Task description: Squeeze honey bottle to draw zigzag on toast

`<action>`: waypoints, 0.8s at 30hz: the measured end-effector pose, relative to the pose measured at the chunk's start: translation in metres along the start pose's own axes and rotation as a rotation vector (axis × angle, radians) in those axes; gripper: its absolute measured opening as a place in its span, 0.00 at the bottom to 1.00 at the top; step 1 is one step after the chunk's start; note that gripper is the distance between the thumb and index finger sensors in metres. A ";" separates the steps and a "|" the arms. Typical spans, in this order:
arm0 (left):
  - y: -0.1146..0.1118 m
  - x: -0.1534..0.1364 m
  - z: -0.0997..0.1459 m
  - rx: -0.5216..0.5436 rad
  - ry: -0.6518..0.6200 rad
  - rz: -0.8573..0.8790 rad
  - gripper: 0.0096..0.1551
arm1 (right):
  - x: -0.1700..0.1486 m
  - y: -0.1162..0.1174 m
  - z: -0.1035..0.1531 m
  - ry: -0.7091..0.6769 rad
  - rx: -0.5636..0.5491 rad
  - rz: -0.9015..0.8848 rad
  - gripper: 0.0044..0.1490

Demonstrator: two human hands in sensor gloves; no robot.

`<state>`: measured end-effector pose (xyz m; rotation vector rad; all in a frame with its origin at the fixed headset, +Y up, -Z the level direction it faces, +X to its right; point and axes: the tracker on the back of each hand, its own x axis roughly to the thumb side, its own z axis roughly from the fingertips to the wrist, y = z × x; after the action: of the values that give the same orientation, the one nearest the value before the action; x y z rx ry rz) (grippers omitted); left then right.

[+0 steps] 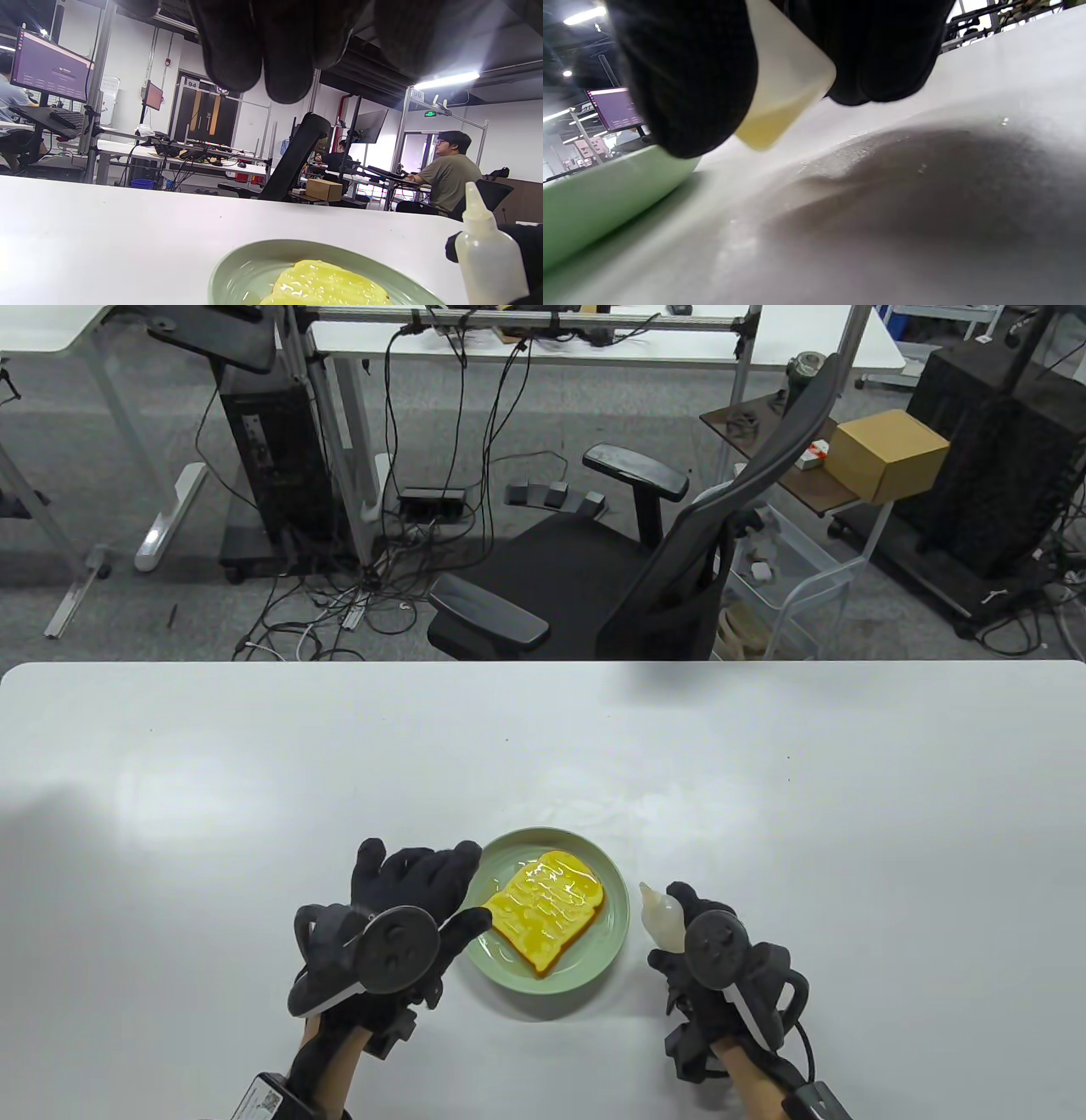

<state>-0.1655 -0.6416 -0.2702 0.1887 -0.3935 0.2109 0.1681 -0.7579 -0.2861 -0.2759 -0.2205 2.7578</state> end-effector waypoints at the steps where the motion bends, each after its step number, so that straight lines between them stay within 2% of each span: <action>1: 0.000 0.000 0.000 -0.001 0.001 -0.003 0.44 | -0.002 0.002 0.001 -0.003 -0.007 0.013 0.54; 6: 0.000 0.000 0.000 -0.001 0.004 -0.010 0.44 | -0.009 -0.002 0.003 0.032 -0.042 -0.024 0.55; 7: -0.001 0.000 -0.001 -0.001 0.004 -0.011 0.44 | -0.010 -0.004 0.004 0.029 -0.047 -0.017 0.52; 10: -0.001 0.000 -0.001 -0.003 0.006 -0.017 0.44 | -0.011 -0.005 0.003 0.014 -0.043 0.019 0.52; 24: -0.003 0.001 -0.002 -0.021 0.010 -0.037 0.43 | -0.005 -0.004 0.002 0.000 0.082 -0.054 0.51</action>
<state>-0.1631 -0.6440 -0.2719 0.1737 -0.3819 0.1707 0.1737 -0.7562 -0.2826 -0.2441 -0.1124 2.7053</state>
